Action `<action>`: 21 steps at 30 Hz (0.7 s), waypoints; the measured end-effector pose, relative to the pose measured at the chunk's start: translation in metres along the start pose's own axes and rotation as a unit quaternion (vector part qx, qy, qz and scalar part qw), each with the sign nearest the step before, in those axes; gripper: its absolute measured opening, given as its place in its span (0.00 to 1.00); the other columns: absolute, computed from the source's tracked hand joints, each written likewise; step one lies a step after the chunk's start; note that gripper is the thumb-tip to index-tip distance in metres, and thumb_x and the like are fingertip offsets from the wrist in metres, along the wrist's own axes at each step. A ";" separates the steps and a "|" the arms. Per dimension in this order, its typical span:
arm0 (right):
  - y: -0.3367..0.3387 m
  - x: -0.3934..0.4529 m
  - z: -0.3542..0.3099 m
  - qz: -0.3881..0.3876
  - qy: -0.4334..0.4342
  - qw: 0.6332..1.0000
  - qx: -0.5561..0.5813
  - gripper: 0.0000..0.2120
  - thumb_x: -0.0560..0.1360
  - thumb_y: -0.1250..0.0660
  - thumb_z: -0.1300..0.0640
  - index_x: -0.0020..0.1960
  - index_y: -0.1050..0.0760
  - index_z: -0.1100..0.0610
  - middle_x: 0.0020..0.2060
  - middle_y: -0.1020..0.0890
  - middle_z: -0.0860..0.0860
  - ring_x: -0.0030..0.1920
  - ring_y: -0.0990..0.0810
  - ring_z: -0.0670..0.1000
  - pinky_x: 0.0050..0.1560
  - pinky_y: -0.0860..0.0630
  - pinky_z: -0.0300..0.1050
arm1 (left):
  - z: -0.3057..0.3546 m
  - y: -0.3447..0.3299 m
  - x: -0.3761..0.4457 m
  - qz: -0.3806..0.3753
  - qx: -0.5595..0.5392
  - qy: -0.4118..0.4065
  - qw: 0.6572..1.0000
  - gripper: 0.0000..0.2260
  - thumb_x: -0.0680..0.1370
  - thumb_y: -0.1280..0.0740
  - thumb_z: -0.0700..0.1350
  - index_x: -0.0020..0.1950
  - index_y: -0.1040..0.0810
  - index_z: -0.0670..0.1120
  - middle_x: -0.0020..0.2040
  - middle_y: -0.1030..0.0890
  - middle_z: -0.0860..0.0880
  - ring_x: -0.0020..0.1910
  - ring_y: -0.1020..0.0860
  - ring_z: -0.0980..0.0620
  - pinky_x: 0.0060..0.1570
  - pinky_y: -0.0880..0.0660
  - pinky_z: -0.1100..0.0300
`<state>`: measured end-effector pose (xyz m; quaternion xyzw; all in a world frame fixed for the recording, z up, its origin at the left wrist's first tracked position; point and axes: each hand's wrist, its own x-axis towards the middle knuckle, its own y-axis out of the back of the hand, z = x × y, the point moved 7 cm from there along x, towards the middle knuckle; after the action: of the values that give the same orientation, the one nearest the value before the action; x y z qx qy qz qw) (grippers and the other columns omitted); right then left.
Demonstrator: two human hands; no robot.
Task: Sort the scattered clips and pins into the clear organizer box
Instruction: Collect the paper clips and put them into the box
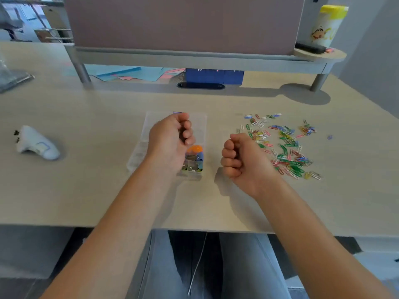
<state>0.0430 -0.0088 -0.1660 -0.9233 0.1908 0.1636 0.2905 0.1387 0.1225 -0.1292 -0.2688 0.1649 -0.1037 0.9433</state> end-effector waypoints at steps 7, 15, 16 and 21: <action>-0.014 -0.012 0.024 0.116 0.154 0.966 -0.171 0.18 0.78 0.37 0.52 0.30 0.32 0.52 0.27 0.33 0.48 0.25 0.40 0.48 0.29 0.44 0.43 | 0.023 0.053 -0.003 0.001 0.145 -0.114 0.983 0.18 0.70 0.50 0.25 0.39 0.25 0.42 0.35 0.23 0.44 0.32 0.28 0.49 0.30 0.29 0.60; -0.020 -0.026 0.023 0.138 0.268 0.919 -0.254 0.20 0.80 0.39 0.51 0.36 0.34 0.64 0.31 0.35 0.52 0.32 0.39 0.49 0.36 0.42 0.48 | 0.021 0.055 0.007 -0.043 0.286 -0.186 0.939 0.19 0.72 0.47 0.26 0.39 0.22 0.45 0.43 0.15 0.43 0.42 0.17 0.49 0.49 0.18 0.51; -0.021 -0.027 0.024 0.139 0.273 0.916 -0.258 0.20 0.80 0.39 0.51 0.37 0.34 0.65 0.31 0.35 0.52 0.32 0.39 0.49 0.36 0.42 0.48 | 0.020 0.056 0.009 -0.044 0.304 -0.188 0.933 0.19 0.72 0.46 0.27 0.40 0.21 0.46 0.44 0.15 0.44 0.45 0.16 0.48 0.51 0.18 0.49; -0.022 -0.029 0.024 0.141 0.289 0.909 -0.265 0.21 0.81 0.39 0.52 0.37 0.34 0.67 0.31 0.35 0.53 0.32 0.39 0.49 0.36 0.42 0.49 | 0.016 0.054 0.010 -0.058 0.335 -0.182 0.923 0.16 0.78 0.43 0.31 0.44 0.19 0.47 0.47 0.14 0.50 0.51 0.16 0.51 0.48 0.16 0.47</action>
<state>0.0230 0.0297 -0.1617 -0.9367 0.3439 -0.0271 -0.0590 0.1600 0.1723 -0.1486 0.0395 -0.0693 -0.1565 0.9845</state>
